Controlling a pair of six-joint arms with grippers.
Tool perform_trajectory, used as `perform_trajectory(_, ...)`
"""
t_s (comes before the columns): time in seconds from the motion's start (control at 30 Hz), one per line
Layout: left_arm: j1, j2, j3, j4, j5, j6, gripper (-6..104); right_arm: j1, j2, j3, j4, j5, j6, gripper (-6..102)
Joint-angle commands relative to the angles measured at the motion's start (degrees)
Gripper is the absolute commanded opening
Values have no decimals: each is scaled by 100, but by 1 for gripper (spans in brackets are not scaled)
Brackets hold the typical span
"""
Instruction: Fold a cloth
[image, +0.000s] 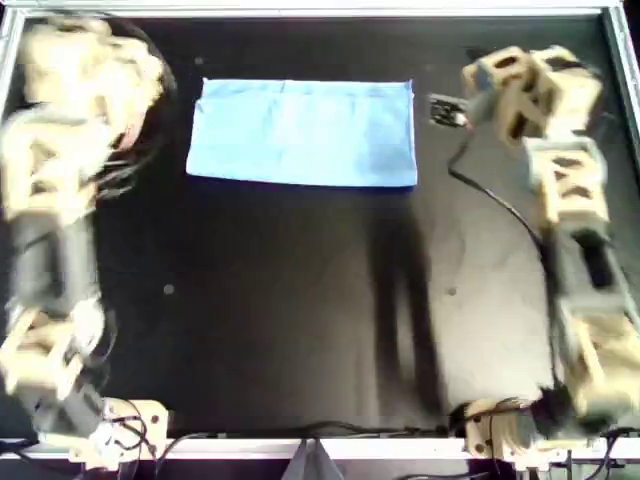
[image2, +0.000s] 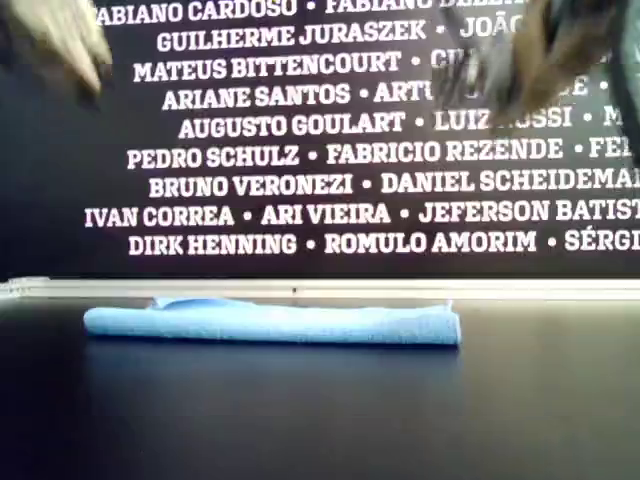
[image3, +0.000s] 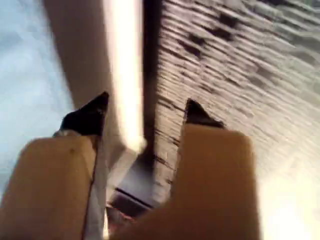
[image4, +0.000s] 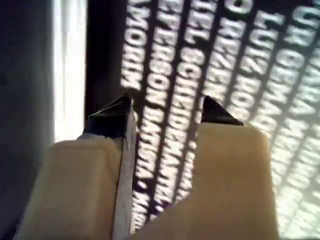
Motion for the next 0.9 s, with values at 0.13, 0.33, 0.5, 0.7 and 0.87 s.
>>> perform_trajectory(0.13,299,2188,457,2496,0,-378,69,-44,5115,3182,18,35,26,54)
perform_trajectory(0.33,563,4192,2206,2276,0,-369,70,-141,7295,5528,18,325,-62,54)
perform_trajectory(0.5,571,6319,4140,2285,9,-387,70,-123,8604,6697,18,800,-62,54)
perform_trajectory(0.7,483,8147,7559,1758,105,-325,70,-97,9729,7770,18,773,-70,54)
perform_trajectory(0.87,527,9659,10371,-598,18,343,70,-132,10239,8692,18,844,-53,55)
